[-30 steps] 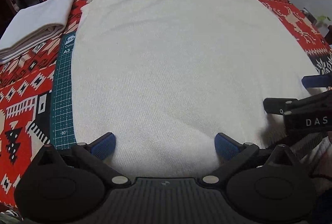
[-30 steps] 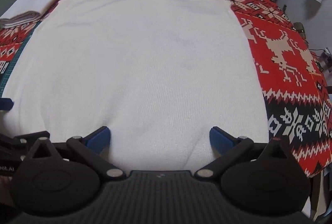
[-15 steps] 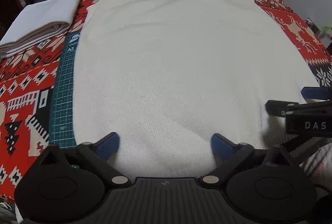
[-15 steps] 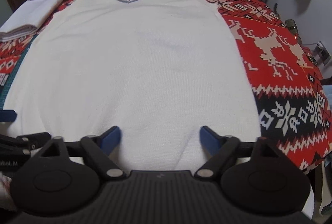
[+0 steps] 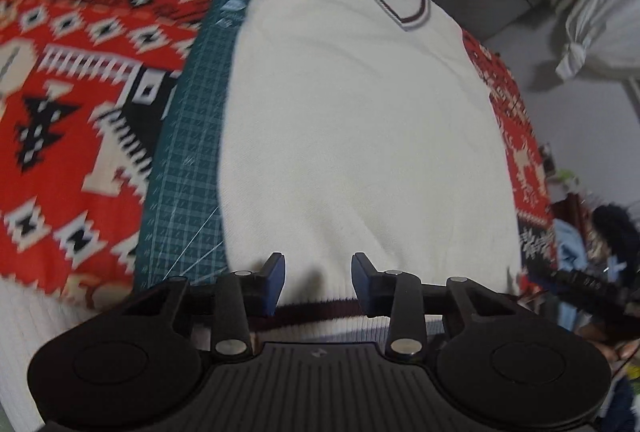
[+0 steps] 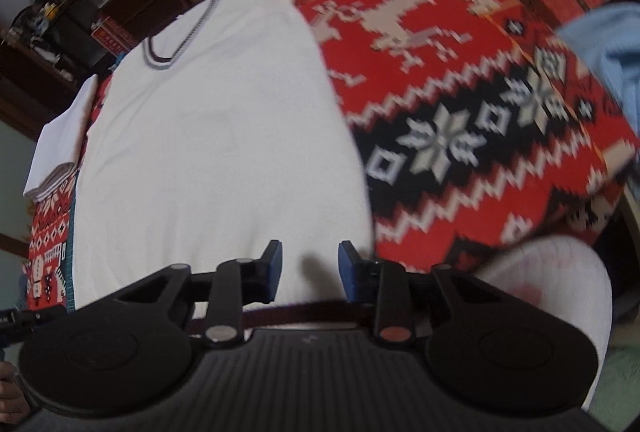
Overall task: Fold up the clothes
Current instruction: 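Grasp the vest's ribbed striped hem with both grippers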
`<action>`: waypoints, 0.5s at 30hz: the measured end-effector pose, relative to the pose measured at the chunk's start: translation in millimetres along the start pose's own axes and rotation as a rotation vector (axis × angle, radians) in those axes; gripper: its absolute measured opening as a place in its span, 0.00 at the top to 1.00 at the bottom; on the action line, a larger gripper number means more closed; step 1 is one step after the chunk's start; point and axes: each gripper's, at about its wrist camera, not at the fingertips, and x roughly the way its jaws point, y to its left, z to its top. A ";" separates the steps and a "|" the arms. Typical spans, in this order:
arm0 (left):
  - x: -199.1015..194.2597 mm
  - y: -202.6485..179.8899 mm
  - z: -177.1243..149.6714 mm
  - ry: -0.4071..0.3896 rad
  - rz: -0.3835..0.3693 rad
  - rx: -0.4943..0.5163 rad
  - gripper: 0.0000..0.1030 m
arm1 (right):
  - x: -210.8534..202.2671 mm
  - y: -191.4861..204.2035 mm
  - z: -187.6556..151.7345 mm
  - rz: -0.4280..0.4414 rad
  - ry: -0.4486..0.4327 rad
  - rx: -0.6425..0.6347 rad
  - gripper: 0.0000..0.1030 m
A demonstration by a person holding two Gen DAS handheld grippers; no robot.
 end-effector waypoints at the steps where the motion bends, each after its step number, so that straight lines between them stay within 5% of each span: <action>1: -1.6 8.6 -2.6 0.004 -0.015 -0.024 0.67 | 0.4 -8.2 -3.6 0.008 0.011 0.023 0.67; 7: 5.1 37.0 -17.7 0.035 -0.066 -0.072 0.69 | 9.7 -28.1 -20.9 0.081 0.059 0.085 0.67; 15: 12.7 27.0 -21.6 0.055 -0.112 -0.023 0.64 | 11.8 -45.1 -27.6 0.166 0.078 0.137 0.67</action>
